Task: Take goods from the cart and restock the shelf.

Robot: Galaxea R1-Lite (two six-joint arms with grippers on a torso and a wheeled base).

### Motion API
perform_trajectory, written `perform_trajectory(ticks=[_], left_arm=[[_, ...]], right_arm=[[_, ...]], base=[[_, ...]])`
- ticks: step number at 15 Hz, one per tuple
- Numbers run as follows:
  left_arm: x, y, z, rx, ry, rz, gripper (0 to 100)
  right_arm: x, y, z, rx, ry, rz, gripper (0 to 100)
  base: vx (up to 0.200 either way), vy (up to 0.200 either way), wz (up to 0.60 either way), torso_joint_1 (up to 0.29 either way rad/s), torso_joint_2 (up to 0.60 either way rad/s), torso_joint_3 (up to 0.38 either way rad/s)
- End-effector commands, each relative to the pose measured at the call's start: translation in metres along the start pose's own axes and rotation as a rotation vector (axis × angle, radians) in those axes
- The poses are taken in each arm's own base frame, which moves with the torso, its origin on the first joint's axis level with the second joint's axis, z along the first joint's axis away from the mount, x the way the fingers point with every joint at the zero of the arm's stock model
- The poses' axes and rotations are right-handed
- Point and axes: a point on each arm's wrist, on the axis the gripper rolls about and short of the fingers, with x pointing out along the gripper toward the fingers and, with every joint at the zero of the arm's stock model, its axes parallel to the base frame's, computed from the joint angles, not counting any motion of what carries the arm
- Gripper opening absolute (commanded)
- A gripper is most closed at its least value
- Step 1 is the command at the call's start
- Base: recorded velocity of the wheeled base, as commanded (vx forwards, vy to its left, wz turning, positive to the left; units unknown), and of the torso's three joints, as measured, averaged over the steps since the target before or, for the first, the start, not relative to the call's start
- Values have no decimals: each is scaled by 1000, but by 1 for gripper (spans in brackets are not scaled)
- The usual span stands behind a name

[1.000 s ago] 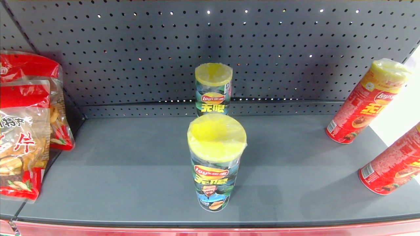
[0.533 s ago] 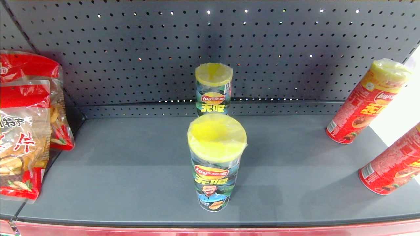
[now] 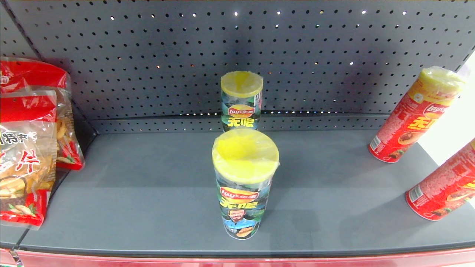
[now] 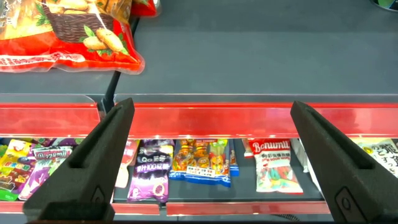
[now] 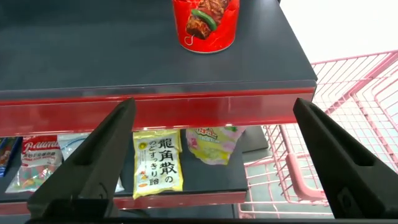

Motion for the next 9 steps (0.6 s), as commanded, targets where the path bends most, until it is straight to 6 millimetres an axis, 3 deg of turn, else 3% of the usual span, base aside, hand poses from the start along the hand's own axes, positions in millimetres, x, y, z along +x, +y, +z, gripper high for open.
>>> perform_trajectory(ticks=[1, 9], left_arm=[[0, 0, 0, 0, 0, -1, 100], [0, 0, 0, 0, 0, -1, 100]], right_arm=[[0, 0, 0, 0, 0, 0, 100], [0, 0, 0, 0, 1, 0, 100]], base=[[0, 0, 0, 0, 0, 0], [0, 0, 0, 0, 0, 0]])
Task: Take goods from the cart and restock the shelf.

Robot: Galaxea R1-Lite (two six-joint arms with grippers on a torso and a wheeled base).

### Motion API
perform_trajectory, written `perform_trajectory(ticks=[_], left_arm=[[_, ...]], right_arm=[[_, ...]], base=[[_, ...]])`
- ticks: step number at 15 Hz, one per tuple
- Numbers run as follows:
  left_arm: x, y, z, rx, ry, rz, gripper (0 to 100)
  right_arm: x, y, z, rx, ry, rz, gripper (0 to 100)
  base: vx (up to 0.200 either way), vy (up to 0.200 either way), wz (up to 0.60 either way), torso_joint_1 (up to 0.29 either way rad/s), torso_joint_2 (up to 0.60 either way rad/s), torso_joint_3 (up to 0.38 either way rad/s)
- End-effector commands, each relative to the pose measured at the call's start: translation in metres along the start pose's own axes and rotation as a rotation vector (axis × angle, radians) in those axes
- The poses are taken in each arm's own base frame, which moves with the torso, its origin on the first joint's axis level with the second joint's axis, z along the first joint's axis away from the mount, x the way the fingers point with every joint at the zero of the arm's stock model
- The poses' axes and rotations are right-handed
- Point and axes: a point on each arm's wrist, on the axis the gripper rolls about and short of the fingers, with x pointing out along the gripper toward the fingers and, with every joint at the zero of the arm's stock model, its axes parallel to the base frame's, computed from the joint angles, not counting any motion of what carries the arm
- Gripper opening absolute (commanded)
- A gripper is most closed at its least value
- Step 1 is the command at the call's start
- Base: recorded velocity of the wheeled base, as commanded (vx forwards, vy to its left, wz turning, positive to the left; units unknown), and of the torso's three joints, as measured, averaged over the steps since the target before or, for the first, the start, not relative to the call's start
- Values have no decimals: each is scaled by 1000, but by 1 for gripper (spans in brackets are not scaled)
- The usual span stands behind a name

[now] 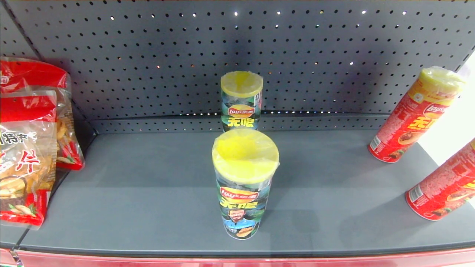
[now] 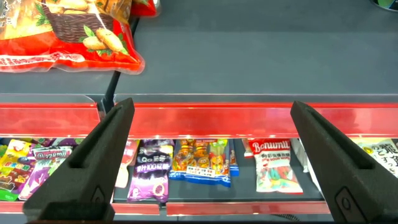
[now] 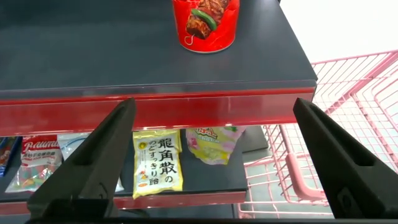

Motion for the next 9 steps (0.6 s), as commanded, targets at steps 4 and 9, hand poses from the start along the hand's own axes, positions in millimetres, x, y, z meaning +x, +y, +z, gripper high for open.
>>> perform_trajectory(ticks=[4, 9], left_arm=[[0, 0, 0, 0, 0, 1, 100], [0, 0, 0, 0, 0, 1, 100]], right_arm=[[0, 0, 0, -1, -1, -4, 100], [0, 0, 0, 0, -1, -6, 100]], base=[[0, 0, 0, 0, 0, 0], [0, 0, 0, 0, 0, 0]])
